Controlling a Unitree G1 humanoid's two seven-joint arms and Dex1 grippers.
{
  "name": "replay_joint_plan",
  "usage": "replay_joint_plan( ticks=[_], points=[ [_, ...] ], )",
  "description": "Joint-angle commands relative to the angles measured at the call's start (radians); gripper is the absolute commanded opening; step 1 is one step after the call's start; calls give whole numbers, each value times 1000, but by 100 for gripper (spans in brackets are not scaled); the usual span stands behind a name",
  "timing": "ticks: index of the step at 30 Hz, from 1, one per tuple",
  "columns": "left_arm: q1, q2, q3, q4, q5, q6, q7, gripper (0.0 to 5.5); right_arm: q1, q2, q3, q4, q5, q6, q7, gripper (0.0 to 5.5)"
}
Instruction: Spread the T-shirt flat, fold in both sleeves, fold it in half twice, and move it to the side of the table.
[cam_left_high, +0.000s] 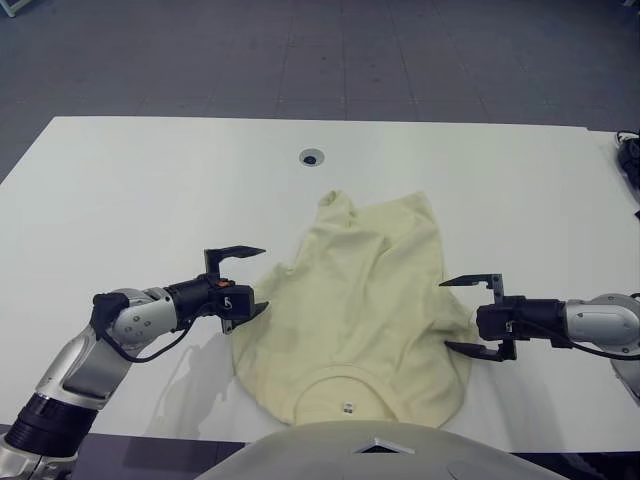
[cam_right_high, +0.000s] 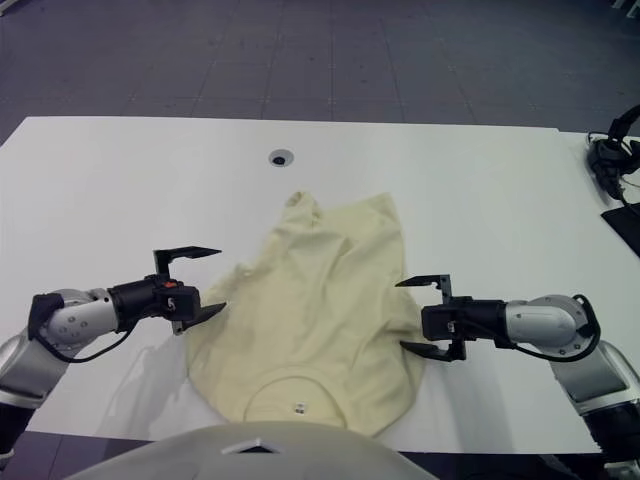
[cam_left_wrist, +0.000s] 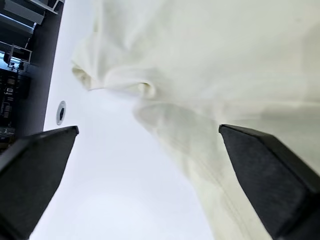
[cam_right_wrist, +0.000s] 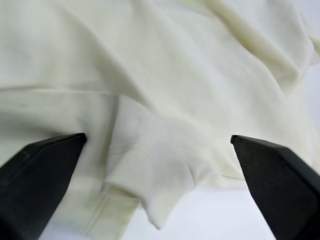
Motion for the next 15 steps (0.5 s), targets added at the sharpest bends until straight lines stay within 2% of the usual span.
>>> replay_joint_plan(
  ticks=[1,7,12,15],
  points=[
    [55,2,-39,61,60,-55,21,539,22,-48,14,127,-155,-13,-43,540],
    [177,44,1,27,79,-86,64,539,84,-101,-33,117,-96,-26,-34,540],
    [292,76,98,-65,60,-76,74,539,194,-124,-83,-31,83,13,50,540],
    [366,85,115,-156,28,-57,43,539,216,-122,-99,-116,159,48,85,540]
  ],
)
